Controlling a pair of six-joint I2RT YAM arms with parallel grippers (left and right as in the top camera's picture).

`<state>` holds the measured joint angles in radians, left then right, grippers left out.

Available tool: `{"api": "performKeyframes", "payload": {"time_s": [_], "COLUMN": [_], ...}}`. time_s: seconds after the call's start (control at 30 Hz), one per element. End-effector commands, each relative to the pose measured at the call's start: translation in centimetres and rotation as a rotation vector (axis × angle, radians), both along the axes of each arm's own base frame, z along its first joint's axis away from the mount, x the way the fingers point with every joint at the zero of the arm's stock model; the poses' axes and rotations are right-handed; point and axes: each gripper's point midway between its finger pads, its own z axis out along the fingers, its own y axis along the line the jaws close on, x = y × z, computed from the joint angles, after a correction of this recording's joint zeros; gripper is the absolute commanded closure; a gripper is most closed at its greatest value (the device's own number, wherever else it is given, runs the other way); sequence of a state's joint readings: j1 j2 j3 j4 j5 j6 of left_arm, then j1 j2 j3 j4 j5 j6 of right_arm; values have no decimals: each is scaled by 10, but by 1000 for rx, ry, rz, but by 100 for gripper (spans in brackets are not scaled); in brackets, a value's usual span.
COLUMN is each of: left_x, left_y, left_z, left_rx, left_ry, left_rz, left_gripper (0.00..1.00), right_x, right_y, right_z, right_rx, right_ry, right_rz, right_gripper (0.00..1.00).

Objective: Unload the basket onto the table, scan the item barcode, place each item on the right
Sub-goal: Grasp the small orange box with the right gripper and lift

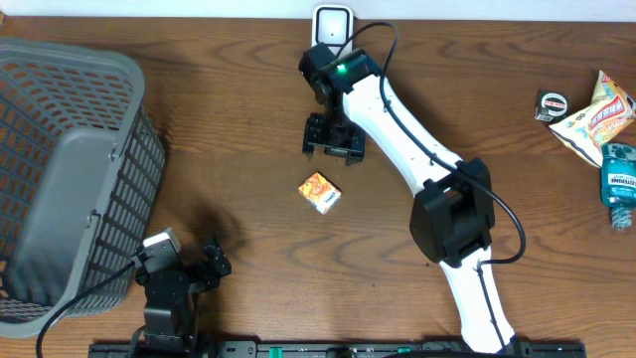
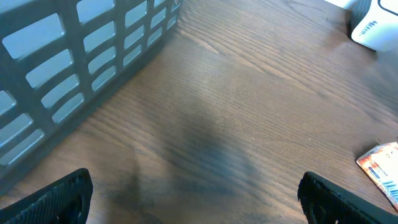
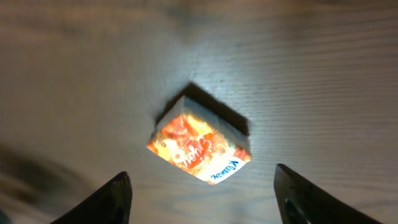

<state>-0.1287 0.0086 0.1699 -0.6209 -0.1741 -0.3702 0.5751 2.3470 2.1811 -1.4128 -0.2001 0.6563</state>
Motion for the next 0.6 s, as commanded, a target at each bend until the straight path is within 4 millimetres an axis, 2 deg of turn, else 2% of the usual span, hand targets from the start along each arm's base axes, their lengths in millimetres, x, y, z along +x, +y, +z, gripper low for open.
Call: {"api": "performKeyframes", "payload": {"time_s": [0.0,0.2,0.4,0.47,0.53,0.57], "left_x": [-1,-1,-1,-1,-1,-1], "left_y": [2,2,2,2,2,2], "left_z": [-5,-5,-5,-5,-5,-5], "left_rx": [-1,-1,-1,-1,-1,-1], "left_ry": [12,12,12,12,12,12], "left_rz": [15,15,15,15,15,15], "left_gripper": [2,2,2,2,2,2], "right_x": [-17,-30,-37,-41,-45,-48], "right_y": [1,-8,4,7,3,0], "right_z": [-11,-37,-67,-80,-91,-97], "right_rx": [55,29,117,155,155,145], "right_ry": [49,107,128,141,151,162], "right_rz": [151,144,136,128,111,95], "right_gripper": [36,42,46,52,66,76]}}
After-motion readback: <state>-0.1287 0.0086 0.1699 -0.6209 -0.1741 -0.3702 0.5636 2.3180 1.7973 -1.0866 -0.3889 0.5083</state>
